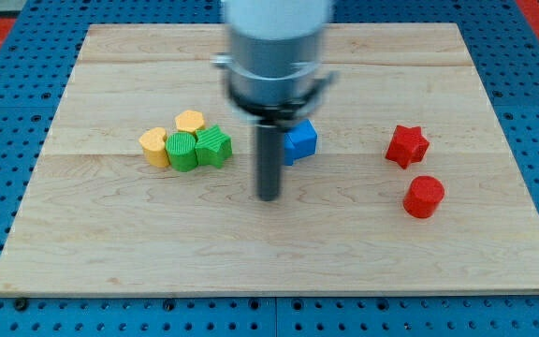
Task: Place the blue and red blocks diagonally to each other
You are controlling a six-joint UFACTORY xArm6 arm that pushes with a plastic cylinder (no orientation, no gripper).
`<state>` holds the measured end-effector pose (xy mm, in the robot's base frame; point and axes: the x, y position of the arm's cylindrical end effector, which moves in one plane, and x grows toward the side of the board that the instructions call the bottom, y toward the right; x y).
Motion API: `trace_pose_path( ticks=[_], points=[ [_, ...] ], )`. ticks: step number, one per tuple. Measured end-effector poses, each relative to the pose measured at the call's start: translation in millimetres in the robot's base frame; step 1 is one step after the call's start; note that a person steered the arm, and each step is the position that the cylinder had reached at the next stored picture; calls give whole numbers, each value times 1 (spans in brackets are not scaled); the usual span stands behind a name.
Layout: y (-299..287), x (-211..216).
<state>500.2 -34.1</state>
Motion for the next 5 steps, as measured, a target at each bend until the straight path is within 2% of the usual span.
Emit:
trace_pose_path(
  ticks=[1,2,5],
  points=[
    [14,-39],
    [22,-58],
    [18,-62]
  ],
)
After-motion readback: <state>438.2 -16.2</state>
